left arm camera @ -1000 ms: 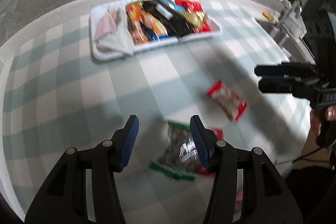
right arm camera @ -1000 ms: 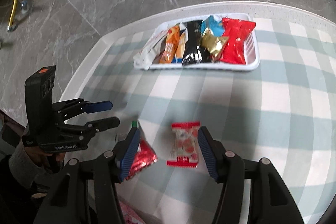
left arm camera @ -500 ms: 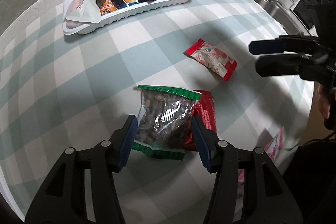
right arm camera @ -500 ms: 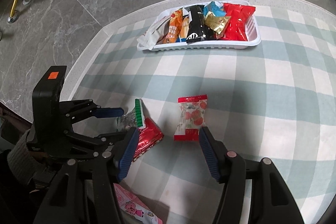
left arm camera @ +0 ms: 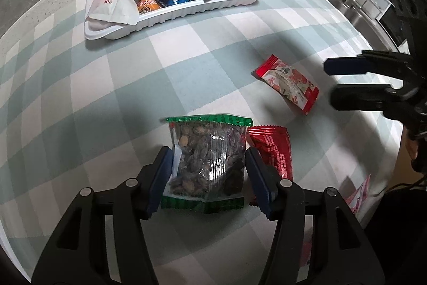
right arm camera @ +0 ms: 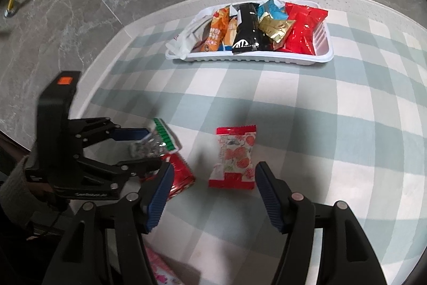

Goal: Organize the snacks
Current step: 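Grasp the clear green-topped nut bag with left tool while right tool grasps red-white candy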

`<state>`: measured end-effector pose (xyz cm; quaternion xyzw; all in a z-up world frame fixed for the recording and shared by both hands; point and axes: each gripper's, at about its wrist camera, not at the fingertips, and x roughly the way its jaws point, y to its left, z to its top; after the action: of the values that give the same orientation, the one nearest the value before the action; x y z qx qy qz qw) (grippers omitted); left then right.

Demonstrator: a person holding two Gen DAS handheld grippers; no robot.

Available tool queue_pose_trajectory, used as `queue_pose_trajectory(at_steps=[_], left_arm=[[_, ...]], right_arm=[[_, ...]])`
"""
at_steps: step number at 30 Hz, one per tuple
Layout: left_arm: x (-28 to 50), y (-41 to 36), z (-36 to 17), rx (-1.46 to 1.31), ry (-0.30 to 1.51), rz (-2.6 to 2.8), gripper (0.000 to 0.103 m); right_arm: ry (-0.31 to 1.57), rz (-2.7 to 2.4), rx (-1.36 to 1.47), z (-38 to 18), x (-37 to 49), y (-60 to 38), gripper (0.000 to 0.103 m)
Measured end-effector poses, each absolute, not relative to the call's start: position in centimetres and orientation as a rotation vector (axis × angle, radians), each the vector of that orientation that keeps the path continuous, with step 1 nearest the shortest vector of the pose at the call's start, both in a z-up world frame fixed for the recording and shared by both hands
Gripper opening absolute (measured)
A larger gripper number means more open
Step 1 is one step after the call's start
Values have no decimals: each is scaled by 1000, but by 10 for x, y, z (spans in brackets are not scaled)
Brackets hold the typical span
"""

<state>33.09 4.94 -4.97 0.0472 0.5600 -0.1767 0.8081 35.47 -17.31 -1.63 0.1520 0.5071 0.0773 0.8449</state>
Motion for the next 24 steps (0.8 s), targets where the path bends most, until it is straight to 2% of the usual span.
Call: queue_pose_trajectory(at_steps=[17,20,22,24], left_arm=[[330,34,-56,207,1162,-372,55],[329,33,-56,218,1153,-365,54],[328,33,-56,214,1147,-364,52],[327,33,-56,218,1143,-366,49]], right_arm=[[1162,161,150,-45,382,-162,65],[1164,153,98,-45,383,-158,59],[1161,149,61,-45,384,-155,45],[1160,154,49,-46,387,-155,43]])
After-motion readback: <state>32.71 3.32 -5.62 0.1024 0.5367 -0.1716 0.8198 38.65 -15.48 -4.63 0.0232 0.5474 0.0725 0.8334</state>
